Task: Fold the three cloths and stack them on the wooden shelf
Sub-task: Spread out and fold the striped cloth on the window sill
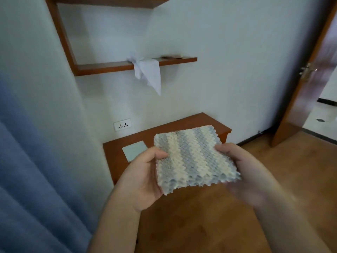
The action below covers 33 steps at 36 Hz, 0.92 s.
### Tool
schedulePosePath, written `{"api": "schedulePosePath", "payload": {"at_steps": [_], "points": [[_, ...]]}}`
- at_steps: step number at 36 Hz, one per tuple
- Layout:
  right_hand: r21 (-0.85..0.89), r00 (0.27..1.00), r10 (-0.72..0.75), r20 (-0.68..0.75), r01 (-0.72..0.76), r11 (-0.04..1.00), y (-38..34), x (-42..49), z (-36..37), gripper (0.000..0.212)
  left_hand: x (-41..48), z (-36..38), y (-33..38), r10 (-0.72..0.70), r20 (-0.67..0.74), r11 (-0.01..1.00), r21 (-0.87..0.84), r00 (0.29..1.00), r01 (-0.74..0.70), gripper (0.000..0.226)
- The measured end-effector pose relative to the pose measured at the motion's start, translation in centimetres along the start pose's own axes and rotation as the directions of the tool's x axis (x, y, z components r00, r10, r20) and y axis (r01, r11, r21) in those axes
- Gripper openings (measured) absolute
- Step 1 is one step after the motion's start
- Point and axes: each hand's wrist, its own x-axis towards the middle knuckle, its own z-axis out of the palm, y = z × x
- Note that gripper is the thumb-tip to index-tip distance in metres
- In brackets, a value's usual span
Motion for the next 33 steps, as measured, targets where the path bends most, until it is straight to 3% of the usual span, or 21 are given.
{"api": "schedulePosePath", "payload": {"at_steps": [3, 10, 15, 20, 33], "points": [[-0.028, 1.0, 0.009, -0.017, -0.009, 1.0, -0.6, 3.8, -0.5, 0.029, 3.3, -1.0, 1.1, 0.002, 0.008, 1.0, 0.011, 1.0, -0.002, 0.054], [-0.101, 0.998, 0.052, -0.039, -0.056, 0.993, -3.0, 13.8, -2.3, 0.056, 11.8, -3.0, 3.5, 0.032, -0.027, 0.999, 0.037, 0.999, -0.03, 0.045], [-0.172, 0.995, 0.065, 0.076, -0.051, 0.984, -5.8, 21.7, -3.4, 0.032, 18.5, -4.0, 5.7, 0.068, -0.095, 0.998, 0.008, 0.993, -0.068, 0.04], [-0.245, 0.982, 0.12, 0.144, -0.083, 0.966, -8.2, 29.1, -3.5, 0.022, 23.8, -5.2, 7.7, 0.106, -0.203, 0.993, -0.028, 0.973, -0.114, 0.041], [-0.402, 0.946, 0.28, 0.163, -0.196, 0.895, -6.4, 44.0, -0.7, 0.016, 32.2, -13.5, 12.0, 0.091, -0.421, 0.994, -0.022, 0.903, -0.11, 0.048]]}}
